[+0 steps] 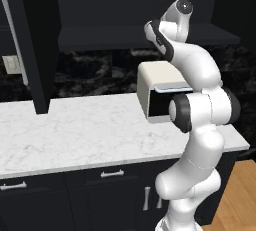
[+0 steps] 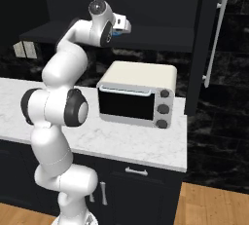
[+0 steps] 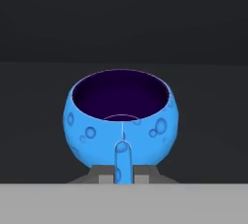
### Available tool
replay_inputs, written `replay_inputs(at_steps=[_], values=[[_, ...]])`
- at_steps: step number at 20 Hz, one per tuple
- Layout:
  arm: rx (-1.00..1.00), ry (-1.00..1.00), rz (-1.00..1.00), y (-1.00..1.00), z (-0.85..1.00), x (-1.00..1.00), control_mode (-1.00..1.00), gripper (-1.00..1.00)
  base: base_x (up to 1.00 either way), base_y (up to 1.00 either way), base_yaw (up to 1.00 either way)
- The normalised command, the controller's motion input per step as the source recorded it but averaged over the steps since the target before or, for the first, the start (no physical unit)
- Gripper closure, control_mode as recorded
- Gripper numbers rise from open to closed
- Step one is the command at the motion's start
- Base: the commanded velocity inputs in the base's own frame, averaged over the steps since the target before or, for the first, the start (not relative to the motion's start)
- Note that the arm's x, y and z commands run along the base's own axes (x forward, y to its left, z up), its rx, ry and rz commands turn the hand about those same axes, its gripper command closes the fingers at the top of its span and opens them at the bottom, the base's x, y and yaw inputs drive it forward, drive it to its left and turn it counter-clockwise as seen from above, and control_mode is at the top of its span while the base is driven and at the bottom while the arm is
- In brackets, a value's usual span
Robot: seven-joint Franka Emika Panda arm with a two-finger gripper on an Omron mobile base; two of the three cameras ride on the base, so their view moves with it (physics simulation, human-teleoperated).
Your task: Gather all objects into one cabinet and sort the glasses and bowls to opposite sides.
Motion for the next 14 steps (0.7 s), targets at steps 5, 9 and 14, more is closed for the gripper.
replay_inputs(at_steps=[5, 9, 14], values=[[0.00, -0.09, 0.00, -0.02, 0.00, -0.45, -1.00, 1.00, 0.00, 0.00, 0.00], [0.01, -0.18, 0.00, -0.10, 0.00, -1.00, -1.00, 1.00, 0.00, 0.00, 0.00], [0.03, -0.13, 0.00, -0.03, 0.06, -1.00, -1.00, 1.00, 0.00, 0.00, 0.00]])
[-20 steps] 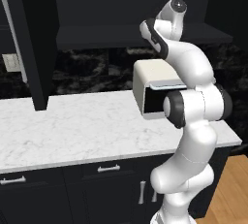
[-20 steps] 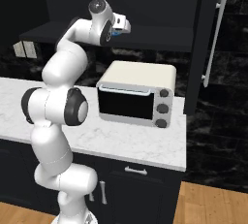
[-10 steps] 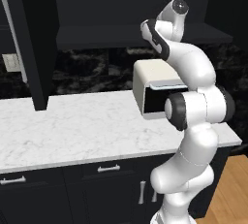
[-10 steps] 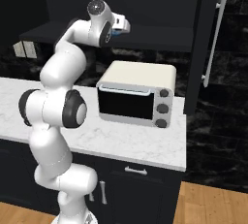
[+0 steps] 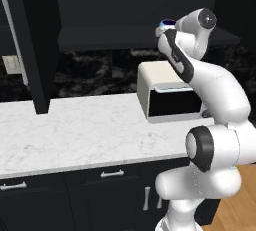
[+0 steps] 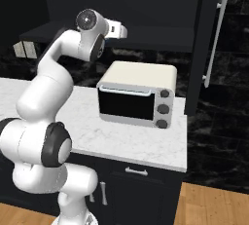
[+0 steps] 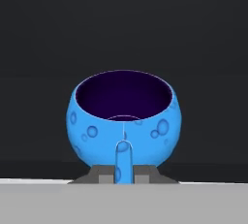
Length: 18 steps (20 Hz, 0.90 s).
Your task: Gather all objects into one cabinet and sort the glasses and bowls to opposite sides.
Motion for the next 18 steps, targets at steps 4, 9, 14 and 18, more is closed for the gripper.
replay_inputs(at_steps=[4, 9, 14, 18], values=[[0.01, -0.03, 0.00, 0.00, 0.05, -1.00, -1.00, 1.00, 0.00, 0.00, 0.00], [0.00, 0.02, 0.00, 0.00, 0.12, -1.00, -1.00, 1.00, 0.00, 0.00, 0.00], [0.00, 0.00, 0.00, 0.01, 0.00, -1.00, -1.00, 1.00, 0.00, 0.00, 0.00], [0.00, 0.00, 0.00, 0.00, 0.00, -1.00, -1.00, 1.00, 0.00, 0.00, 0.00]])
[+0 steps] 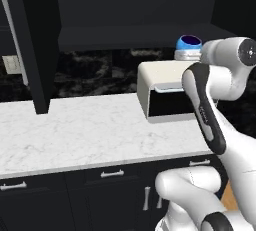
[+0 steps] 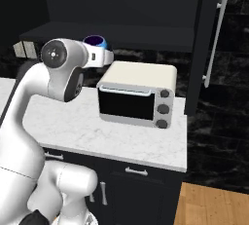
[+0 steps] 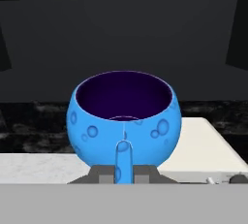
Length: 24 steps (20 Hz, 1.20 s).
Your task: Gather all objects into one cabinet and sort the glasses and bowls to opposite sides.
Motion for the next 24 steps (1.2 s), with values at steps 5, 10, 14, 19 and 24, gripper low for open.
replay_inputs(at_steps=[5, 10, 14, 19, 24], values=[[-0.01, 0.06, 0.02, 0.12, -0.04, -1.00, -1.00, 1.00, 0.00, 0.00, 0.00], [0.00, 0.09, 0.05, 0.04, -0.23, -0.95, -1.00, 1.00, 0.00, 0.00, 0.00], [0.00, 0.00, 0.00, 0.00, 0.00, -0.04, -1.00, 1.00, 0.00, 0.00, 0.00], [0.00, 0.00, 0.00, 0.00, 0.00, 0.00, 1.00, 1.00, -0.61, 0.07, 0.00], [0.00, 0.00, 0.00, 0.00, 0.00, 0.00, 1.00, 1.00, -1.00, 0.58, 0.00]])
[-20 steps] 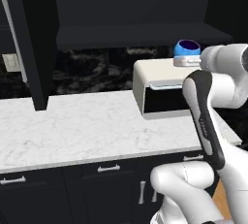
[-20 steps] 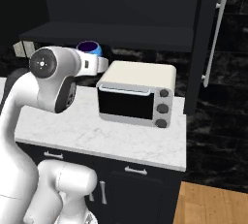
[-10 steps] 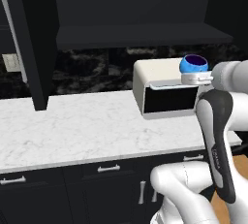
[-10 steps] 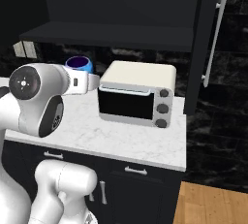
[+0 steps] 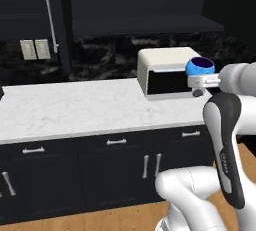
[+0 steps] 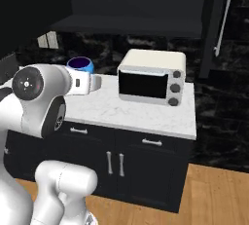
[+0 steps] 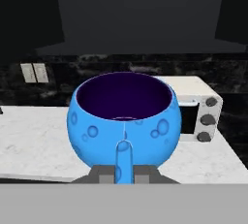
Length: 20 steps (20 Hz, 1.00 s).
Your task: Gather all objects into one cabinet and sort the glasses and bowls to opposite sides.
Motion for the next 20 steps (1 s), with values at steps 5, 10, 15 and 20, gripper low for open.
replay_inputs(at_steps=[5, 10, 15, 20], values=[[0.00, 0.00, 0.00, 0.00, 0.00, 0.00, 1.00, 1.00, -0.84, 0.96, -0.02], [0.00, 0.00, 0.00, 0.00, 0.00, 0.00, 1.00, 1.00, -0.49, 1.00, -0.08], [0.00, 0.00, 0.00, 0.00, 0.00, 0.00, 1.00, 1.00, -0.33, 1.00, -0.10], [0.00, 0.00, 0.00, 0.00, 0.00, 0.00, 1.00, 1.00, -0.08, 1.00, -0.07]])
